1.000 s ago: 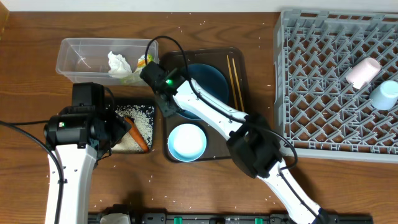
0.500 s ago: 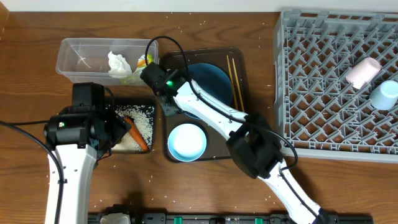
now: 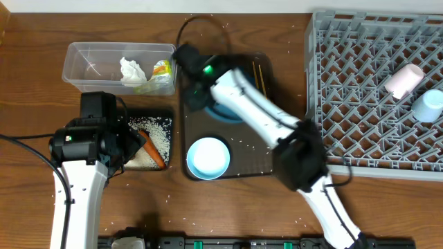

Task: Sort waste into correct bins and load items into the dishwasher rack
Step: 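Move the right gripper to the blue plate and grasp its rim, then lift the blue plate with the right gripper toward the dish rack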

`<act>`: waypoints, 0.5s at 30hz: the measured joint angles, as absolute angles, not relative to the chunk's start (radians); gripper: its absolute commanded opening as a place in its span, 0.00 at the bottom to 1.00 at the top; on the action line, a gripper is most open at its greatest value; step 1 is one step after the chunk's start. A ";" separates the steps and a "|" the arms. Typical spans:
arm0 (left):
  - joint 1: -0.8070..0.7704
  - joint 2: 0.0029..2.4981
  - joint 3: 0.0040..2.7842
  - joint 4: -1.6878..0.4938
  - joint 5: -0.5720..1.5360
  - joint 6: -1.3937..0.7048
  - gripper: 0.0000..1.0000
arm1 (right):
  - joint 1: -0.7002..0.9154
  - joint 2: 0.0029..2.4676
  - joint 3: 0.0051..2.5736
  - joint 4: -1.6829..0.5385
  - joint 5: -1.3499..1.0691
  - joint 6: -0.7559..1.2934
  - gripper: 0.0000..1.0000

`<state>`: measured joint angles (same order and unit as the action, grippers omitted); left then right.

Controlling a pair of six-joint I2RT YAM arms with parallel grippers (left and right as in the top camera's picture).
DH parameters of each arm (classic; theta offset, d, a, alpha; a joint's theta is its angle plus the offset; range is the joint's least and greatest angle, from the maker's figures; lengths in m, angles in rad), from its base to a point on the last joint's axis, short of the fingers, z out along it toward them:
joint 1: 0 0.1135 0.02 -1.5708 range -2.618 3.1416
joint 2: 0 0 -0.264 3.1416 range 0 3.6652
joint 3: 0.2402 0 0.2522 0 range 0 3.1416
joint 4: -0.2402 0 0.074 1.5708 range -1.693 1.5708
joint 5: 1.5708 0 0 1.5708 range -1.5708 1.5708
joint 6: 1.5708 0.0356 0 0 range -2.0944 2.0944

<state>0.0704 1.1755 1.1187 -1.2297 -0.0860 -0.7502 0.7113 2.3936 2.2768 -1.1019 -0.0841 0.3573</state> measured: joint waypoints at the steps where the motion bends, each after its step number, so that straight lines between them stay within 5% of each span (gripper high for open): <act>1: 0.070 1.176 1.119 -1.230 -0.086 -0.750 0.98 | 0.680 2.360 2.277 -1.104 -0.126 0.359 0.01; 15: 0.070 1.176 1.119 -1.230 -0.086 -0.750 0.98 | 0.282 2.021 2.291 -1.166 -0.396 0.343 0.01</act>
